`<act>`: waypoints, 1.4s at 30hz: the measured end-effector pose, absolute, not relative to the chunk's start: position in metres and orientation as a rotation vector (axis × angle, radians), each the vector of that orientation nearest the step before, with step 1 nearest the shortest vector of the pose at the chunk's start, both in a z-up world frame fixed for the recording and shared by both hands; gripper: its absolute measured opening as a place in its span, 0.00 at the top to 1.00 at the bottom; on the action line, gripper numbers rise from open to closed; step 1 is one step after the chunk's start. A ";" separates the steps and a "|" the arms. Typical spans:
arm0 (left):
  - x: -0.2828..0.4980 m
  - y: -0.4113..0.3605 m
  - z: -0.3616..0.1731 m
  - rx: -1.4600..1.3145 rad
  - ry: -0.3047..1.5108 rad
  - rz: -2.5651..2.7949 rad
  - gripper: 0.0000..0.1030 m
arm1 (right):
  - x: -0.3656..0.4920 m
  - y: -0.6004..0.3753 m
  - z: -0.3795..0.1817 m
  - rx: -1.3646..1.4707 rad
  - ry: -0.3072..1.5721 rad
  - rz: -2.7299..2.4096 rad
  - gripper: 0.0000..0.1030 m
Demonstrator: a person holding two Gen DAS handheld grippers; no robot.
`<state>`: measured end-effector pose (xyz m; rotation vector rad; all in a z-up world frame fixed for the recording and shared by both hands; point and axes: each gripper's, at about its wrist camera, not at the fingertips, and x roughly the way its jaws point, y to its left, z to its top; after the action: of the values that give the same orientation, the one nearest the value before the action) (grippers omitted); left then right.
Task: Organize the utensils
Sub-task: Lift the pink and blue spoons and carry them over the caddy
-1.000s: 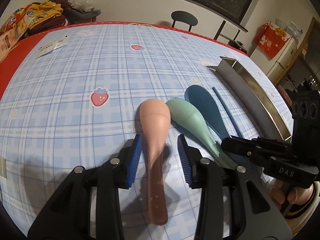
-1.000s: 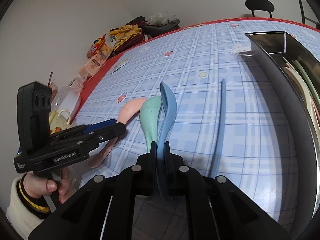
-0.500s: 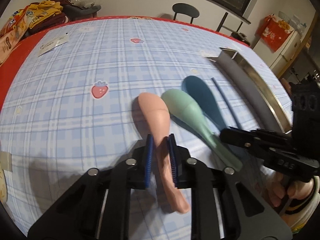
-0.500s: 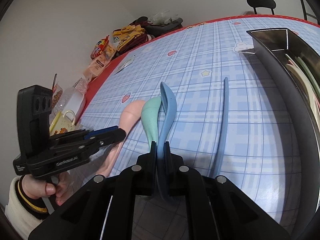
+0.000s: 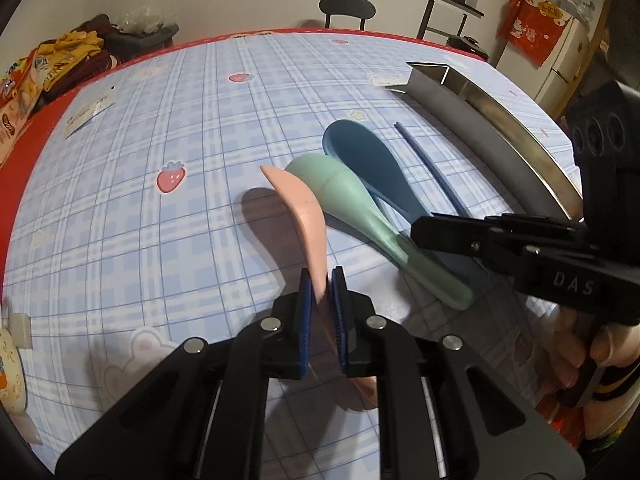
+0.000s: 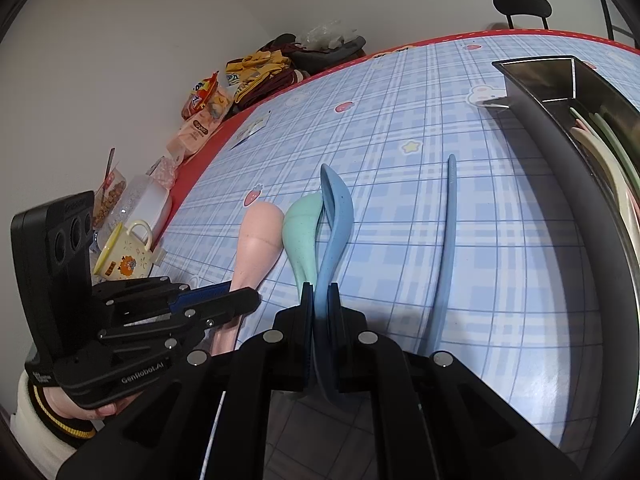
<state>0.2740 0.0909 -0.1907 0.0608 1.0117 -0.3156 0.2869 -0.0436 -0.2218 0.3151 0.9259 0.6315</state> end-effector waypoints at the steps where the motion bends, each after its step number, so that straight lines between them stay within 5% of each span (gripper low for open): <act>1: 0.273 0.091 -0.191 0.060 1.005 -0.311 0.87 | 0.287 -0.044 -0.222 0.315 0.925 0.631 0.93; 28: 0.236 0.117 -0.172 -0.094 0.735 -0.181 0.89 | 0.277 -0.053 -0.208 0.343 0.824 0.644 0.93; 42: 0.238 0.115 -0.172 -0.071 0.751 -0.124 0.89 | 0.269 -0.167 -0.161 0.385 0.675 0.622 0.93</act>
<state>0.2382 0.1149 -0.1723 -0.0711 0.7507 -0.1242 0.2687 -0.1674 -0.1608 0.3850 0.6754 0.6218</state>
